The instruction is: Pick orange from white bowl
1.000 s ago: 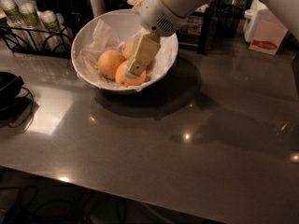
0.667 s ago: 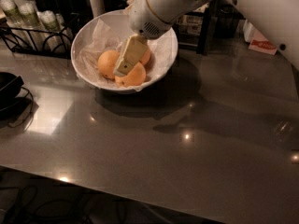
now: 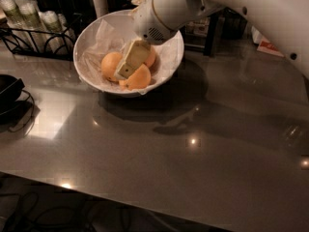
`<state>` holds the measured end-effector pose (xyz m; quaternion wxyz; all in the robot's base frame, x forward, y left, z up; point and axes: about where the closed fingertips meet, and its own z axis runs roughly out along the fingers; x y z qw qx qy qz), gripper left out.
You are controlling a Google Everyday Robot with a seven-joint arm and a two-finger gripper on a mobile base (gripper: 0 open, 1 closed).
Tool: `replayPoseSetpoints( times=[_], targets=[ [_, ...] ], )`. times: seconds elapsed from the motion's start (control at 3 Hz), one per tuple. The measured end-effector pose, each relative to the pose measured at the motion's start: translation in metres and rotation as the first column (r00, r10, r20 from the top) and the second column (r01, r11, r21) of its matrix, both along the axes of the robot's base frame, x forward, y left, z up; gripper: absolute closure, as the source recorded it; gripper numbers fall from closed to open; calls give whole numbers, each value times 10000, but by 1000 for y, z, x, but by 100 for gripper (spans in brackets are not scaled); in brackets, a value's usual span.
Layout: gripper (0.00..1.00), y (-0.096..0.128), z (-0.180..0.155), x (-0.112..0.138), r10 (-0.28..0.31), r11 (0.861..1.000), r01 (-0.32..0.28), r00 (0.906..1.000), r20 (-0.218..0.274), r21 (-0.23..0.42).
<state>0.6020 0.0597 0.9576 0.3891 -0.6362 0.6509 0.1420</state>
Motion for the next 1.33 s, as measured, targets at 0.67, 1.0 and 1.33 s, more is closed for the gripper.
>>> replayPoseSetpoints(
  times=[0.67, 1.0, 1.33],
  targets=[
    [3, 11, -17, 30, -135, 9963, 136, 9999, -19, 846],
    [7, 18, -21, 41, -68, 9978, 69, 10000, -21, 666],
    [11, 27, -29, 50, -29, 10000, 29, 9999, -144, 47]
  ],
)
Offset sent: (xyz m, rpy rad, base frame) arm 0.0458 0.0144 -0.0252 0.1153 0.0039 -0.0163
